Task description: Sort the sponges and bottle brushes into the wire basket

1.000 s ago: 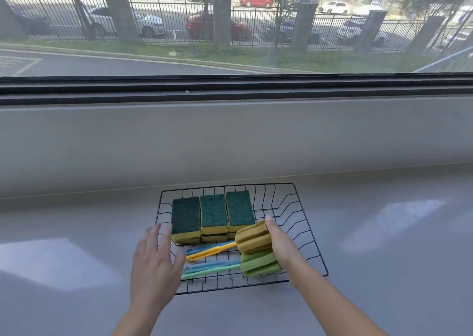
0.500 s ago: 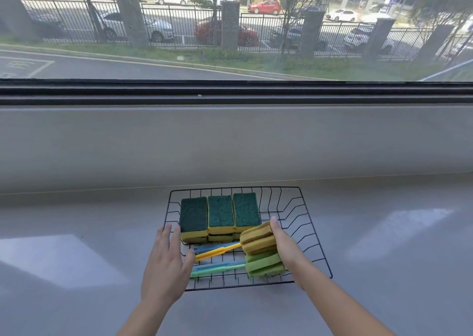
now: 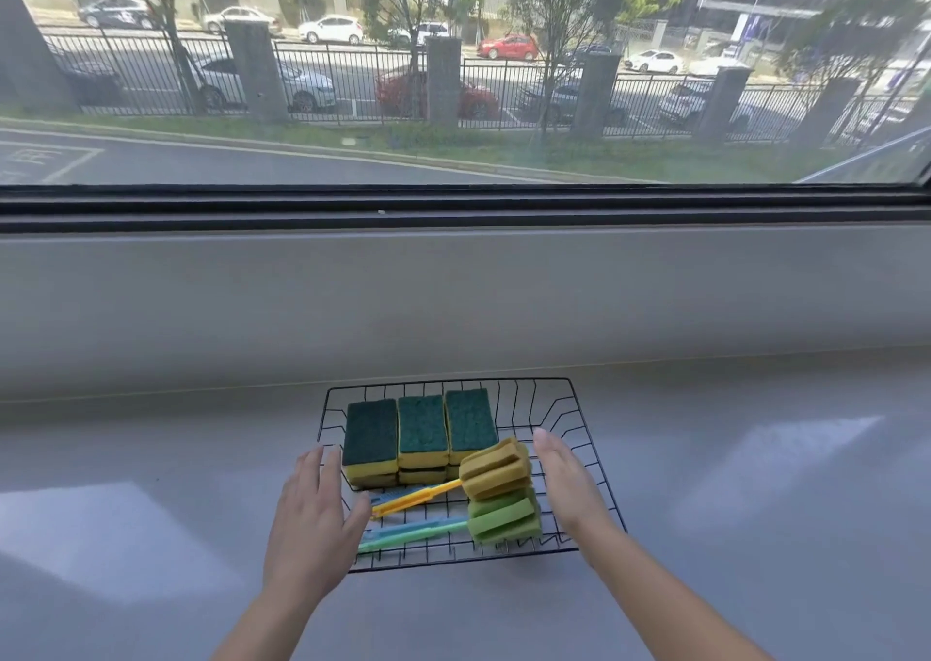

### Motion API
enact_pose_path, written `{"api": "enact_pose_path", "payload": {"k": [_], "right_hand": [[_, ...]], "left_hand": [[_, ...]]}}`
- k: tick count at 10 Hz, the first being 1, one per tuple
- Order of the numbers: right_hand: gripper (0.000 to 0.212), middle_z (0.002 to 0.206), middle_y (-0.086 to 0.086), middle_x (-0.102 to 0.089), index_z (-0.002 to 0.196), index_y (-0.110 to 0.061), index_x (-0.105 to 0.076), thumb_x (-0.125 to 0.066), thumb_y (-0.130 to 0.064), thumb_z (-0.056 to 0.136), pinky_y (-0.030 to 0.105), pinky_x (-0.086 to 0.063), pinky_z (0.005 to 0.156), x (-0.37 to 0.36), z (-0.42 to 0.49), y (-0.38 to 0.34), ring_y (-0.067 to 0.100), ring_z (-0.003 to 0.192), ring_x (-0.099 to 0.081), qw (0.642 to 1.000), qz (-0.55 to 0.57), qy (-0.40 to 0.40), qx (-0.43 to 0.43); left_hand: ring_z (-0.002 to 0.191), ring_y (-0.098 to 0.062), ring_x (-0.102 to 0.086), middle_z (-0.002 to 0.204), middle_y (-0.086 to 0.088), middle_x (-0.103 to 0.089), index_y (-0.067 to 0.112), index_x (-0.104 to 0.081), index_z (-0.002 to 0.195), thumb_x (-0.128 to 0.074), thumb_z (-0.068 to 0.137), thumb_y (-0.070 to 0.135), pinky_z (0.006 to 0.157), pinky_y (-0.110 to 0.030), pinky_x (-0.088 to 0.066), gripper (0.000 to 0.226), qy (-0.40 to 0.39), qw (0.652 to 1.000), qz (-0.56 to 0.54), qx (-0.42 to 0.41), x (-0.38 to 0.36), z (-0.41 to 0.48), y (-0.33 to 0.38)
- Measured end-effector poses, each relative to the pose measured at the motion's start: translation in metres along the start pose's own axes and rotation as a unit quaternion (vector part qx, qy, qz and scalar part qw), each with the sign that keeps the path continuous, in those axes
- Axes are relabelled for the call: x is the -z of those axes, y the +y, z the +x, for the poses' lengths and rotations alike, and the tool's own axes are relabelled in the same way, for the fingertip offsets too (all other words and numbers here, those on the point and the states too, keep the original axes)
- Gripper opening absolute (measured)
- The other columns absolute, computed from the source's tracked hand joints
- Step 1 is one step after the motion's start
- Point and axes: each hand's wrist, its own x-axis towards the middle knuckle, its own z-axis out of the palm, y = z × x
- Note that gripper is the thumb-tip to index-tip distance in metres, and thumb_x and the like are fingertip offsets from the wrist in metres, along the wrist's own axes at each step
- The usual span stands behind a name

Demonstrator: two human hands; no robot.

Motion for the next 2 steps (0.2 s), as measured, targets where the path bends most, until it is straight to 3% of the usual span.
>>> {"api": "enact_pose_path", "payload": {"k": [1,2], "right_hand": [[0.058,0.160,-0.003,-0.038,0.154,-0.022,-0.036,-0.032,-0.052,0.105,0.042,-0.025,0.122,0.010,-0.006,-0.002,0.016,0.148,-0.032,1.000,-0.026,0.005,0.016],[0.056,0.160,-0.002,-0.039,0.154,-0.021,-0.036,-0.035,-0.048,0.106,0.040,-0.026,0.119,0.016,-0.014,-0.008,0.018,0.147,-0.032,0.997,-0.075,0.008,0.030]], "left_hand": [[0.145,-0.024,-0.020,0.157,-0.007,-0.025,0.015,-0.026,0.149,-0.049,0.095,0.039,0.118,-0.039,-0.026,0.063,0.008,1.000,0.006,-0.019,0.006,-0.006,0.008],[0.147,-0.024,-0.015,0.159,-0.008,-0.022,0.014,-0.023,0.152,-0.047,0.096,0.039,0.120,-0.039,-0.022,0.066,0.004,0.999,0.020,-0.031,0.013,-0.011,0.020]]}}
